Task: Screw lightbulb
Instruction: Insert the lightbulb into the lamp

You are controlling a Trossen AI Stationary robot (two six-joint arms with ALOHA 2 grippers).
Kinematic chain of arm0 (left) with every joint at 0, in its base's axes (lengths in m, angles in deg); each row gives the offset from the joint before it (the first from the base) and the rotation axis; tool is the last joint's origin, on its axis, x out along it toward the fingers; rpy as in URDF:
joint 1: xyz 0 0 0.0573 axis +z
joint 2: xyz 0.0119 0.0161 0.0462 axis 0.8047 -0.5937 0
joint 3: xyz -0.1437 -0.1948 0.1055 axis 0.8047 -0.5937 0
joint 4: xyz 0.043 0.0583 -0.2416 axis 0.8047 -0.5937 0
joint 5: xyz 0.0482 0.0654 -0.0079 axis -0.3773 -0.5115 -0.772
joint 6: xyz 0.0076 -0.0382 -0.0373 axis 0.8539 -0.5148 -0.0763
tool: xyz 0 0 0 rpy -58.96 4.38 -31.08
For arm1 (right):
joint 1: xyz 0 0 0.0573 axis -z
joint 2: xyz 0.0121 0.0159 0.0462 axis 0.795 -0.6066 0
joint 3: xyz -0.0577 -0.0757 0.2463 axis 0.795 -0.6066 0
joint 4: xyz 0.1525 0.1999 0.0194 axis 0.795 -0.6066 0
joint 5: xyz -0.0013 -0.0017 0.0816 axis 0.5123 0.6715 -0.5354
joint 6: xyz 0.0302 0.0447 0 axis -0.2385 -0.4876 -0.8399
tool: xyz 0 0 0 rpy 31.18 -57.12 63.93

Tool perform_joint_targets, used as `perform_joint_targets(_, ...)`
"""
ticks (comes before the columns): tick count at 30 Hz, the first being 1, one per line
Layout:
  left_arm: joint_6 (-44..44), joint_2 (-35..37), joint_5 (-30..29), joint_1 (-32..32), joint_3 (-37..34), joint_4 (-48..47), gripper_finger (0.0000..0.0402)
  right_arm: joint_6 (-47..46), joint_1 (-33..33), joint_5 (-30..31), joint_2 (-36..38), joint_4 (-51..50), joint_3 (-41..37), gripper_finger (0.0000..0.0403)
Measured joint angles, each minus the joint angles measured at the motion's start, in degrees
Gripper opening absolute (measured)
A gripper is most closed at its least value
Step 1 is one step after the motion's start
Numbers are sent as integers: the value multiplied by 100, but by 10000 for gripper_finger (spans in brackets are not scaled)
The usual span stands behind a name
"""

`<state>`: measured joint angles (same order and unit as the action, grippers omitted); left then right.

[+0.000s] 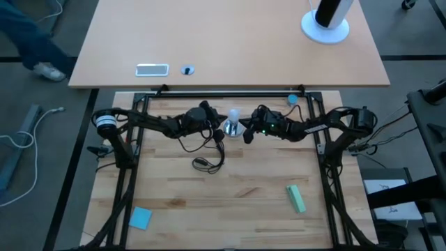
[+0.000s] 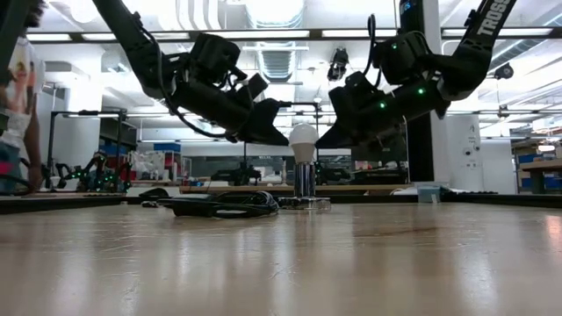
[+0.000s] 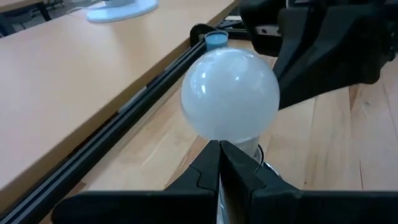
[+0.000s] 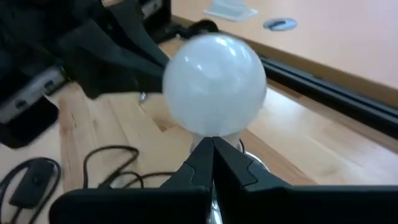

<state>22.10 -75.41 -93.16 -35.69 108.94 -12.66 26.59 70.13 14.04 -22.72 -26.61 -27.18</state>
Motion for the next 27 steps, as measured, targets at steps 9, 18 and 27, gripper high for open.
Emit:
perform_joint_targets(9, -293, 126, -595, 2, -7, -1009, 1, -97, 2, 415, 4, -577, 0, 0)
perform_joint_targets(18, -273, 354, -225, -44, 0, -538, 1, 111, 0, 571, 9, 18, 140, 0)
perform_joint_targets(27, -237, 343, -118, -35, -4, -438, 1, 22, -6, 392, 6, -262, 275, 0)
